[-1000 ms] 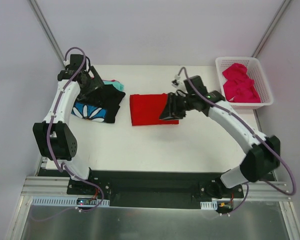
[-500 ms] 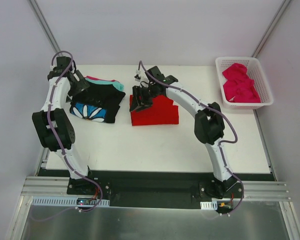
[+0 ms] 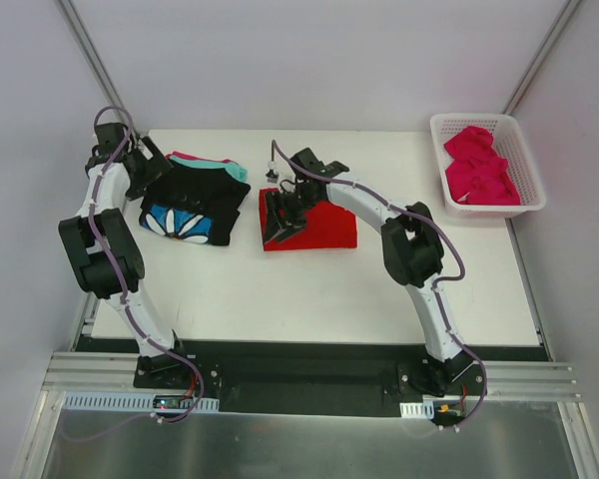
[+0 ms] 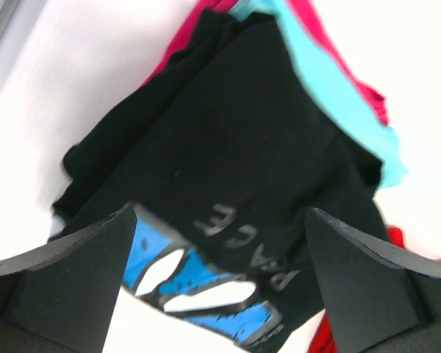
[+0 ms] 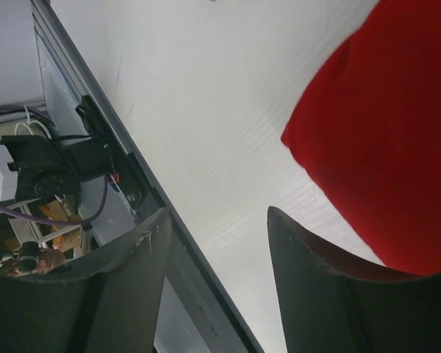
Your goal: Fold and stack the t-shirts
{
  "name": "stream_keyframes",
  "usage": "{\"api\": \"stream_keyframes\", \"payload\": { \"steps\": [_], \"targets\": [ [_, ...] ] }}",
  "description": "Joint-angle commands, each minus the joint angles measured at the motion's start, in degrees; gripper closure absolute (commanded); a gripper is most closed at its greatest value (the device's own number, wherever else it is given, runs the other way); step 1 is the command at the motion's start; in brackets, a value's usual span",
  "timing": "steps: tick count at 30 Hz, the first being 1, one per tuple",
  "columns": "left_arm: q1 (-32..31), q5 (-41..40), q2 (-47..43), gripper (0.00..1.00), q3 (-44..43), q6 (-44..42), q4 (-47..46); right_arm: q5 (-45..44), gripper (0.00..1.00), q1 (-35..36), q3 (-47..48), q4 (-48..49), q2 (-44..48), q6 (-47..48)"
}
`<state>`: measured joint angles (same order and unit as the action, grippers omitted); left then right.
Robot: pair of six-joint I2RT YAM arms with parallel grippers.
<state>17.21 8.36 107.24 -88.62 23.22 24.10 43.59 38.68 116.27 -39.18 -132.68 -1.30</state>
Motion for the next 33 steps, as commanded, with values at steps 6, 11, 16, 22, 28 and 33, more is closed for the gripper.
{"api": "stream_keyframes", "payload": {
  "steps": [6, 11, 16, 22, 28, 33],
  "targets": [
    [-4.45, 7.21, 1.65, 0.02, -2.78, -2.56, -19.52, 0.79, 0.43, -0.18, -14.84, 2.26, 15.17, 3.85],
    [-7.19, 6.76, 11.31, 0.02, -10.42, -2.14, -19.53, 2.72, 0.45, -0.27, -20.36, 3.75, 18.77, 2.45],
    [-7.19, 11.14, 20.88, 0.03, -15.17, 3.31, -21.46, 3.43, 0.46, -0.27, -25.38, 5.25, 23.61, 2.09],
    [-7.37, 12.29, 25.81, 0.02, -22.11, 6.92, -21.99, 4.22, 0.46, -0.27, -26.88, 4.46, 25.10, 2.62],
    [-7.28, 14.75, 31.79, 0.01, -34.77, 8.15, -25.49, 4.57, 0.47, -0.09, -29.16, 3.85, 25.28, 3.06],
    [-7.19, 13.79, 36.01, 0.01, -39.69, 10.35, -30.86, 4.39, 0.47, -0.09, -30.22, 1.83, 25.81, 3.94]
  ]
}}
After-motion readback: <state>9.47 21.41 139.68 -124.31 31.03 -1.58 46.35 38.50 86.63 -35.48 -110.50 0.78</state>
